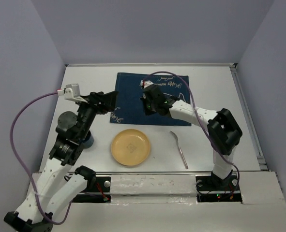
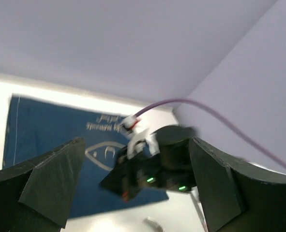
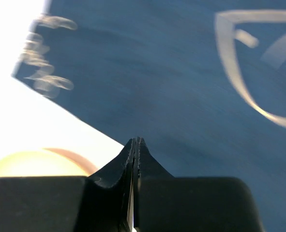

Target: Set the dinner table for one person

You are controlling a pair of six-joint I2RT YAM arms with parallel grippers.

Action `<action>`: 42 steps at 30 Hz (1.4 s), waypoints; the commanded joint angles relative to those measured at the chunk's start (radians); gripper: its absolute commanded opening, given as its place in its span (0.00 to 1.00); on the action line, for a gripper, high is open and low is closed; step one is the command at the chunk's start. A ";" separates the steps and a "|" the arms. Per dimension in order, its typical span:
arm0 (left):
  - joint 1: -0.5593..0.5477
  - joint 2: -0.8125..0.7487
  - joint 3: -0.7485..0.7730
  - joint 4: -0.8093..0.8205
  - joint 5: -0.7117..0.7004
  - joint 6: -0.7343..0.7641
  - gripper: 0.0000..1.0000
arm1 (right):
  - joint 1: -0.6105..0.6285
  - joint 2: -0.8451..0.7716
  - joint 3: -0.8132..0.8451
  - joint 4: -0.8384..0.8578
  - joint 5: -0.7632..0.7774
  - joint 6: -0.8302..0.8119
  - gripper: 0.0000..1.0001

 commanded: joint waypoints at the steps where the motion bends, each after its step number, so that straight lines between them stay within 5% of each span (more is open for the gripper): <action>1: 0.000 -0.089 0.110 -0.121 0.036 0.151 0.99 | 0.073 0.138 0.200 0.049 -0.011 -0.035 0.00; 12: 0.000 -0.164 0.057 -0.136 -0.018 0.324 0.99 | 0.162 0.459 0.474 0.008 -0.019 -0.029 0.00; 25: 0.003 -0.196 0.009 -0.119 -0.009 0.335 0.99 | 0.214 0.378 0.287 0.012 0.018 0.006 0.00; 33: 0.006 -0.204 0.003 -0.119 -0.015 0.326 0.99 | 0.214 0.345 0.308 0.020 0.061 0.031 0.01; 38: 0.012 -0.193 0.003 -0.121 -0.010 0.329 0.99 | 0.214 0.283 0.383 0.020 0.030 0.060 0.19; 42: 0.015 -0.198 0.000 -0.125 -0.015 0.335 0.99 | 0.214 0.212 0.392 0.023 0.042 0.094 0.42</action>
